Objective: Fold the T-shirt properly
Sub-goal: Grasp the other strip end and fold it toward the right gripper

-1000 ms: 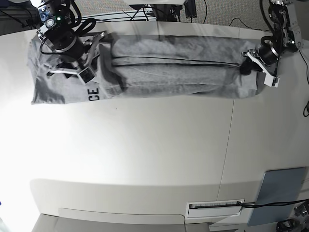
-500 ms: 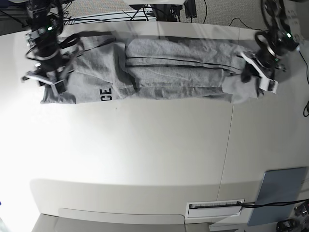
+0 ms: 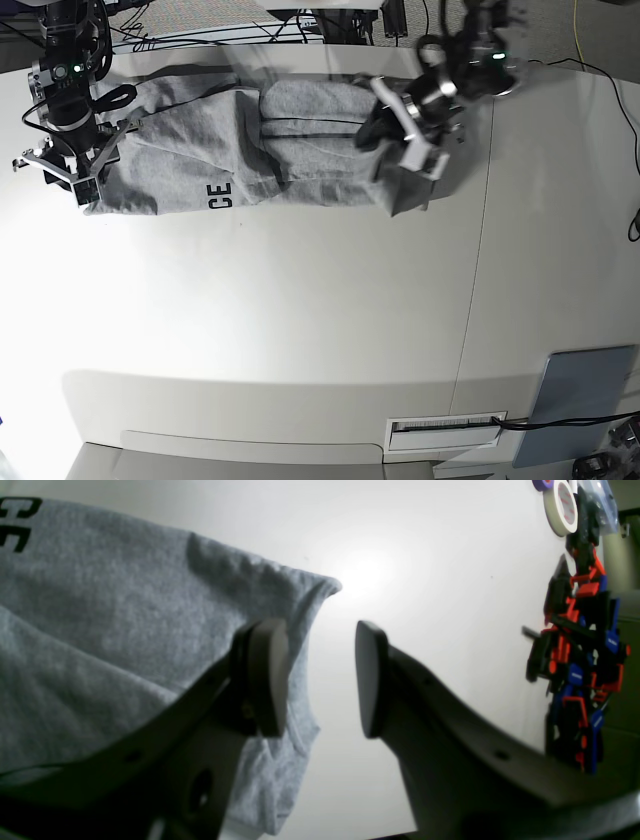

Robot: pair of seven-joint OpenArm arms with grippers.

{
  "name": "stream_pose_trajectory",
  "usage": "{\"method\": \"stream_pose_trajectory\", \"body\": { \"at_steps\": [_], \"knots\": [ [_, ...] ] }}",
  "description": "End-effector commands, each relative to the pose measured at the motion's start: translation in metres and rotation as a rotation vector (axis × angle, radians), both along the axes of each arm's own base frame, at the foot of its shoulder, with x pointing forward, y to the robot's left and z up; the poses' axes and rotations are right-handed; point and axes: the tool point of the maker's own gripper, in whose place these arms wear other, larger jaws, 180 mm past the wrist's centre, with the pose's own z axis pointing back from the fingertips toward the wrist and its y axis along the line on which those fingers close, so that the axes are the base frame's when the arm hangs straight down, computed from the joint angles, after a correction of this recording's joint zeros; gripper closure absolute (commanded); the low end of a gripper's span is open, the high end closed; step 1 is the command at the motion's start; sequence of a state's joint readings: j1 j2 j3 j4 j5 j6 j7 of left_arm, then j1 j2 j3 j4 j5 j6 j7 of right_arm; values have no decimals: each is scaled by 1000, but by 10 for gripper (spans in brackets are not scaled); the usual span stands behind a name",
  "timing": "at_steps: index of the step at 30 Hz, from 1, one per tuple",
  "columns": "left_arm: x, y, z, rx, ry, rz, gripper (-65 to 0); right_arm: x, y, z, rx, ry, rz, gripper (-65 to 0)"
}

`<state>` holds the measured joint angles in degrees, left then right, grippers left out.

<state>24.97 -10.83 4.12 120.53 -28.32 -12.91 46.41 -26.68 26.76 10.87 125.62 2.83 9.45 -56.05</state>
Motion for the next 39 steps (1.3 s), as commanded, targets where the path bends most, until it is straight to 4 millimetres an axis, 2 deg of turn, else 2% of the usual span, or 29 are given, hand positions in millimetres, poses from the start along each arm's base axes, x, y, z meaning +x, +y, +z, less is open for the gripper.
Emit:
{"method": "stream_pose_trajectory", "body": {
  "at_steps": [1,8,11,14,16,20,21,26,30,33,36,39],
  "knots": [
    [8,-9,12,-10,-49,-5,0,5,-3,12,-26,-37,9,-227],
    [3,-70,14,-47,-48,-103,0,4,-3,11,-27,-33,7,-227],
    [1,-89,10,-56,-32,-137,0,4,-3,11,-27,-32,6,-227],
    [4,-98,6,-52,-21,-163,0,4,-3,11,-27,-32,6,-227],
    [7,-100,3,-41,-13,-174,-66,4,-3,11,-27,-32,6,-227],
    [16,-108,13,-67,-43,-197,-328,4,-3,11,-27,-32,6,-227],
    [18,-110,17,-79,-52,-203,-368,4,-3,11,-27,-32,6,-227],
    [21,-122,31,-126,-68,-238,-374,4,-4,10,-28,-28,4,-227],
    [15,-124,29,-109,-52,-281,-374,4,-4,10,-29,-27,2,-227],
    [17,-116,27,-57,-56,-278,-374,4,-4,10,-28,-27,2,-227],
    [24,-101,28,-28,-71,-249,-373,4,-4,10,-28,-27,2,-227],
    [32,-78,20,15,-63,-206,-373,3,-4,10,-29,-26,2,-227]
  ]
}}
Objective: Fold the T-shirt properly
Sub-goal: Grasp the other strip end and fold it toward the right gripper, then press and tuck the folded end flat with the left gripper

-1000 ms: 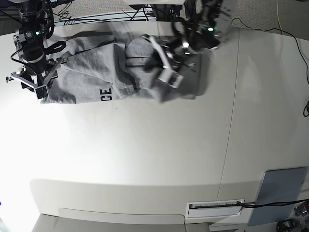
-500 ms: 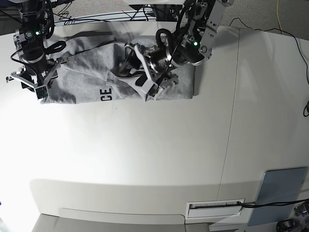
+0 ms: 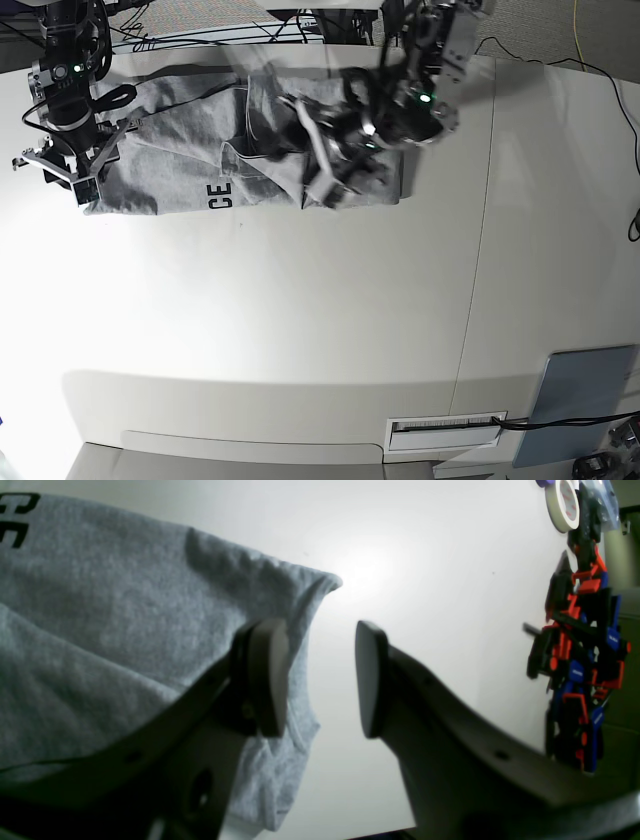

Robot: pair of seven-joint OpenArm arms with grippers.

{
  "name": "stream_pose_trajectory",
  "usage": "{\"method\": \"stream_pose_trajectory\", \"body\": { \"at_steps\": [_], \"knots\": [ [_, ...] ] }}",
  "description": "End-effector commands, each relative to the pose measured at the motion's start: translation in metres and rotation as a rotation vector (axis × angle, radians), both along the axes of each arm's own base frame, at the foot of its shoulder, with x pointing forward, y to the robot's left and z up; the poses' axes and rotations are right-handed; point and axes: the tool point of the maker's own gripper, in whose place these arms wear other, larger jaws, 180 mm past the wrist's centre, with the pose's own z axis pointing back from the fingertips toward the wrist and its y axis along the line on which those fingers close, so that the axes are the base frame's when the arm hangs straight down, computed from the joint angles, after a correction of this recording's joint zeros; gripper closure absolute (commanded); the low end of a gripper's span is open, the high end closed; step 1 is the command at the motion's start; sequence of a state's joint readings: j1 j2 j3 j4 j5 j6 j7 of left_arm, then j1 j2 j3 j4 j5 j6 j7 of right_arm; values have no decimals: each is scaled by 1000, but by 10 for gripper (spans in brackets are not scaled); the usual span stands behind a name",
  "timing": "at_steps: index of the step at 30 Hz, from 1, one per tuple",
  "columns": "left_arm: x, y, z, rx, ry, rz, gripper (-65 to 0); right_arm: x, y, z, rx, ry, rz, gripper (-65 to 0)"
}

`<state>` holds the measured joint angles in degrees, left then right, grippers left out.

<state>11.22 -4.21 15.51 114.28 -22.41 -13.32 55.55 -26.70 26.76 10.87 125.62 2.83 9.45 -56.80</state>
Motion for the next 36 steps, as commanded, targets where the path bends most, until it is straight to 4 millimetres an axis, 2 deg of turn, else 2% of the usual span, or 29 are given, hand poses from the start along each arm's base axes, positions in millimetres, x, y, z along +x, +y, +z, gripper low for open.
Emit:
{"method": "stream_pose_trajectory", "body": {
  "at_steps": [1,3,5,9,11,13,15,17,20,23,27,29,32,36],
  "knots": [
    [6,4,9,-13,-30,12,-373,5,-3,12,-27,-37,9,-227],
    [6,20,1,20,-18,30,-349,5,-3,12,-27,-38,9,-227],
    [1,28,-6,43,-12,18,-288,5,-3,12,-26,-38,10,-227],
    [-15,26,-15,45,21,-3,-129,5,-12,14,-85,-40,-5,-226],
    [-20,21,-15,29,20,-11,-89,3,-38,22,-190,-64,-79,-226],
    [-22,14,-11,0,2,-17,-83,-2,-70,30,-251,-97,-195,-225],
    [-21,5,-6,-31,-24,-25,-83,-12,-97,26,-259,-80,-275,-225],
    [-21,-1,-1,-43,-56,-32,-83,-21,-111,17,-230,-47,-319,-225],
    [-21,-6,-3,-1,-101,-51,-83,-26,-110,4,-191,16,-299,-225],
    [-20,-2,-12,72,-113,-41,-83,-25,-107,2,-176,20,-289,-225],
    [-14,17,-35,218,-118,-8,-83,-25,-107,2,-177,19,-289,-225],
    [-19,16,-46,242,-103,-36,-83,-25,-107,3,-177,18,-288,-225],
    [-23,12,-66,224,-72,-42,-42,-25,-107,3,-178,19,-289,-225],
    [-14,16,-82,235,-41,6,-29,-25,-107,3,-177,17,-288,-225]
  ]
}}
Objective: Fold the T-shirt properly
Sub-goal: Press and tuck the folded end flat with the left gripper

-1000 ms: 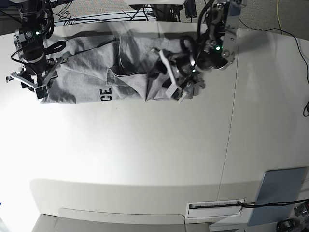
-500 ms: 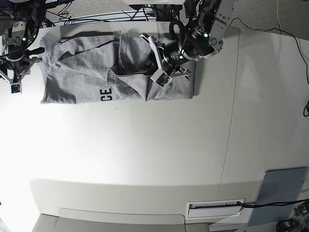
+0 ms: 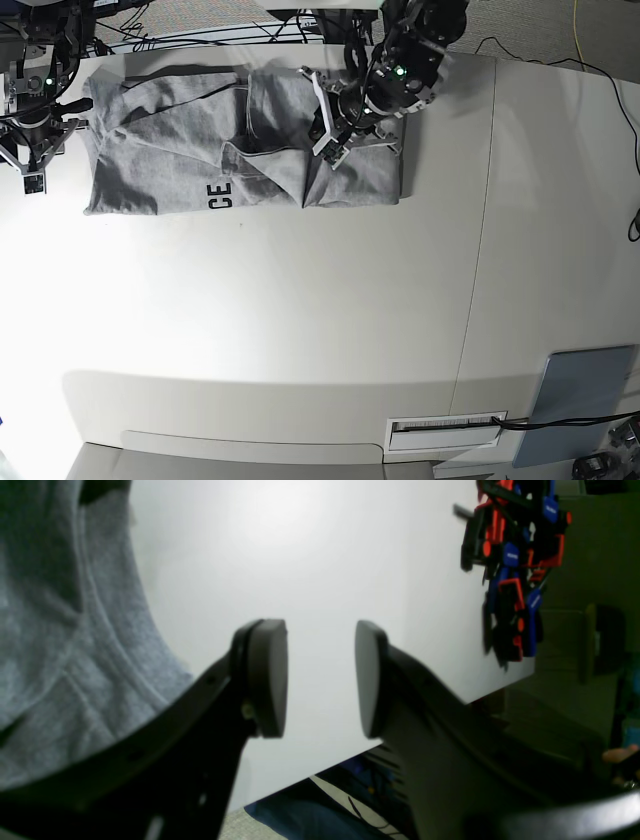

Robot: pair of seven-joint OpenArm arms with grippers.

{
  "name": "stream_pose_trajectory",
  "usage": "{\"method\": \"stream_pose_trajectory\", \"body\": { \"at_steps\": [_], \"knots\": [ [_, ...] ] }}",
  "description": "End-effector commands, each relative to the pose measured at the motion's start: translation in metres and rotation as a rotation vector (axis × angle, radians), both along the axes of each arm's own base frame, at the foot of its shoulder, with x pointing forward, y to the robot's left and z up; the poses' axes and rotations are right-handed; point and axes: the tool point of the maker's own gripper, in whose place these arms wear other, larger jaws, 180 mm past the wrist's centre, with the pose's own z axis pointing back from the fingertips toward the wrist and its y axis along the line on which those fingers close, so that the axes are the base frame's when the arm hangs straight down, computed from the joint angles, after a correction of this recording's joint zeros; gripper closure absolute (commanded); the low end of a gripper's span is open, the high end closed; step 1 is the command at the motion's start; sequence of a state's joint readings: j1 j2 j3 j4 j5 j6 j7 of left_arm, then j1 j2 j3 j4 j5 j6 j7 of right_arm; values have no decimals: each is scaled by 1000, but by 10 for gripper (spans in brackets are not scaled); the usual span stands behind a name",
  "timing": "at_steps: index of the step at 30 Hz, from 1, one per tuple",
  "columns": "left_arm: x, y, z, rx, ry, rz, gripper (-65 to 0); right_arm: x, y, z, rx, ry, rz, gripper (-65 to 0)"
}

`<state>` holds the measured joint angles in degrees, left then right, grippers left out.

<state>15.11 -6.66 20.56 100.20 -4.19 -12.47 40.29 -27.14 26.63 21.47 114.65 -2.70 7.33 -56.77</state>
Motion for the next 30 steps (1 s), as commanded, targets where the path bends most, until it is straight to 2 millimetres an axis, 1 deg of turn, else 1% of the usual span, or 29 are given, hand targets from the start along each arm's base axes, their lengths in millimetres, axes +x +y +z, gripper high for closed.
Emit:
{"method": "stream_pose_trajectory", "body": {
  "at_steps": [1,6,10,15,19,21,23,25,27,30],
  "knots": [
    [11,-1,9,-14,-33,15,-29,6,-5,14,-36,-37,11,-225],
    [30,-11,27,-79,-62,-5,-29,7,-5,14,-36,-37,11,-225],
    [44,-12,36,-86,-68,-11,-29,7,-5,14,-36,-37,11,-225],
    [51,-23,47,-104,-97,-41,-29,7,-5,14,-36,-38,11,-225],
    [48,-44,51,-105,-111,-99,-29,6,-5,14,-36,-37,10,-225],
    [46,-57,52,-109,-120,-120,-29,6,-5,14,-36,-35,8,-225],
    [47,-71,58,-118,-150,-132,-30,6,-5,14,-36,-35,8,-225],
    [54,-85,70,-143,-190,-127,-30,6,-5,14,-35,-36,9,-225],
    [63,-97,88,-195,-230,-116,-30,6,-5,14,-35,-37,7,-225],
    [76,-110,113,-264,-277,-106,-30,8,-4,15,-37,-48,15,-225]
  ]
}}
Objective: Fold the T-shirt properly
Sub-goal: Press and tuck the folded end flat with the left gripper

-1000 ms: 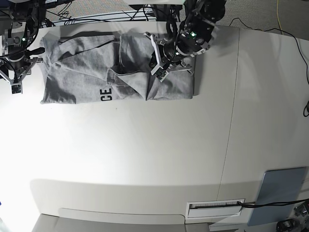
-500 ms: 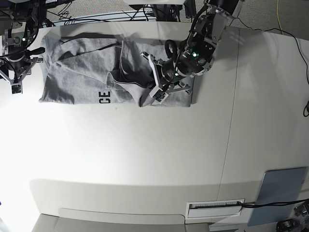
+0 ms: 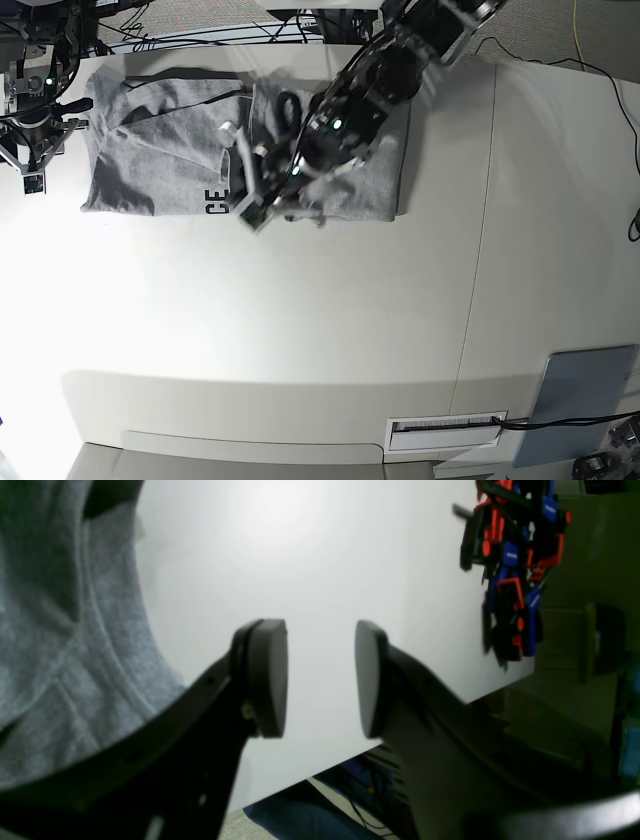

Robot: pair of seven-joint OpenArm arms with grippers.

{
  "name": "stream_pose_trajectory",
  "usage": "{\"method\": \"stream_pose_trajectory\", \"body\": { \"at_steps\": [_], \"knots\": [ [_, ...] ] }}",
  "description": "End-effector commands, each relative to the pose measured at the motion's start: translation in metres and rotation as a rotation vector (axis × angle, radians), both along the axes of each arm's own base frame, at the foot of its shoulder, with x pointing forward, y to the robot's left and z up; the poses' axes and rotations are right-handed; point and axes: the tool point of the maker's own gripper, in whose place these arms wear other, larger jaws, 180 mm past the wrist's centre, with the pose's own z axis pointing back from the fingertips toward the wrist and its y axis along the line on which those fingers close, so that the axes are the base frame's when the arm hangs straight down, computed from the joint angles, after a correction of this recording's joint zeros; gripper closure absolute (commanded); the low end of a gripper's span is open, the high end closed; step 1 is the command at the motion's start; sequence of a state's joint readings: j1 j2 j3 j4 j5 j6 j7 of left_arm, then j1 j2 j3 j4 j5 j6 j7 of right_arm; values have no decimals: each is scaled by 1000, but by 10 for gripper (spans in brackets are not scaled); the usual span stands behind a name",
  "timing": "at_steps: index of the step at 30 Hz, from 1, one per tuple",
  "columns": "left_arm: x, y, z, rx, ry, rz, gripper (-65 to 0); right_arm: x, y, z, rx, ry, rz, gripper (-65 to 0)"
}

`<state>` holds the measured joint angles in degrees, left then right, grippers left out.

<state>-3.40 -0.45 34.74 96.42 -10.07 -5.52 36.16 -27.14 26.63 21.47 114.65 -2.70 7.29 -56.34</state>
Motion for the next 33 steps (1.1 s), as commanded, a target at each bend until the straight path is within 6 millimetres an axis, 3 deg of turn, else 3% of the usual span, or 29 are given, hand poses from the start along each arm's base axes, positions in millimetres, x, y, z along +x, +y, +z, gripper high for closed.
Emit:
{"method": "stream_pose_trajectory", "body": {
  "at_steps": [1,6,12,20,27,33],
  "knots": [
    [7,-6,20,-54,-31,4,-30,8,-4,15,-37,-46,14,-226],
    [8,7,6,44,-14,-14,-30,10,-4,17,-38,-57,23,-226],
    [7,55,-31,198,31,35,-30,14,-2,19,-40,-79,42,-225],
    [8,89,-45,209,62,145,-30,17,0,21,-40,-93,54,-225],
    [-34,77,-65,192,111,33,-30,17,0,21,-40,-93,54,-226],
    [-38,71,-62,148,92,47,-30,17,0,21,-40,-93,54,-226]
  ]
}}
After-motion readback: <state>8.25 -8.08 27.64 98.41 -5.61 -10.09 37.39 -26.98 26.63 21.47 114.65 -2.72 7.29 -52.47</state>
